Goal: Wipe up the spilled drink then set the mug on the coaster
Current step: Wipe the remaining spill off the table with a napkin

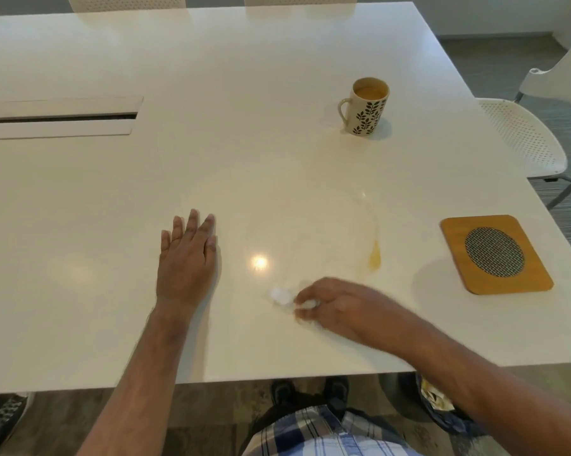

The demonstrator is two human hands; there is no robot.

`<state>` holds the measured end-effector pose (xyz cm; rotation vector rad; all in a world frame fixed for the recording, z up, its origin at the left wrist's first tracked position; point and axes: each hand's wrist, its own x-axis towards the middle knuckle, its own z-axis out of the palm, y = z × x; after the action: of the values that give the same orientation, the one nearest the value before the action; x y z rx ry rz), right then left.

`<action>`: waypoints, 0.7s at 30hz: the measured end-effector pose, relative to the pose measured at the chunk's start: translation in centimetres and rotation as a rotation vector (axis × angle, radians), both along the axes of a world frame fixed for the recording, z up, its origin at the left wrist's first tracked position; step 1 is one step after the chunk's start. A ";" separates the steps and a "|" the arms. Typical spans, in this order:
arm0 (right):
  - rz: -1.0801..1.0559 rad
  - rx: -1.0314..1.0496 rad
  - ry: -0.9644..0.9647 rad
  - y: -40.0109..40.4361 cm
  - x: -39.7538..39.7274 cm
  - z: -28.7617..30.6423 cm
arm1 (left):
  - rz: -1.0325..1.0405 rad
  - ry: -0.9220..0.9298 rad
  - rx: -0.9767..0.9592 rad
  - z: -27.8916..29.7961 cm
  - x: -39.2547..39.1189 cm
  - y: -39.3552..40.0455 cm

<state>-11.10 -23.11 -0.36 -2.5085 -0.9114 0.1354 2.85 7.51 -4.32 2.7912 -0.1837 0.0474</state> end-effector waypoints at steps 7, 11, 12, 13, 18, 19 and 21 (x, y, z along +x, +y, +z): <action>0.212 -0.118 0.001 -3.0 -2.4 0.0 | 0.000 0.004 -0.002 -0.1 0.0 0.0; 0.093 -0.143 0.020 -5.4 -0.7 1.2 | 0.000 0.000 -0.007 -0.2 0.1 0.1; 0.044 -0.144 0.022 -5.6 -0.1 1.5 | 0.001 0.002 -0.009 -0.2 0.1 0.1; -0.007 -0.136 0.025 -5.6 0.4 1.7 | 0.003 0.003 -0.011 -0.2 0.0 0.1; -0.028 -0.075 -0.031 -2.2 -0.8 1.0 | 0.008 0.002 -0.014 -0.1 0.0 0.0; 0.015 -0.073 -0.014 -2.0 -1.4 0.7 | 0.008 0.000 -0.013 -0.1 0.0 0.0; 0.067 -0.090 0.003 -2.8 -1.6 0.4 | 0.006 0.000 -0.011 -0.1 0.0 0.0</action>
<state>-12.75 -25.91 0.09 -2.5598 -1.0093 0.2063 2.88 7.52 -4.40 2.7809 -0.1743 0.0502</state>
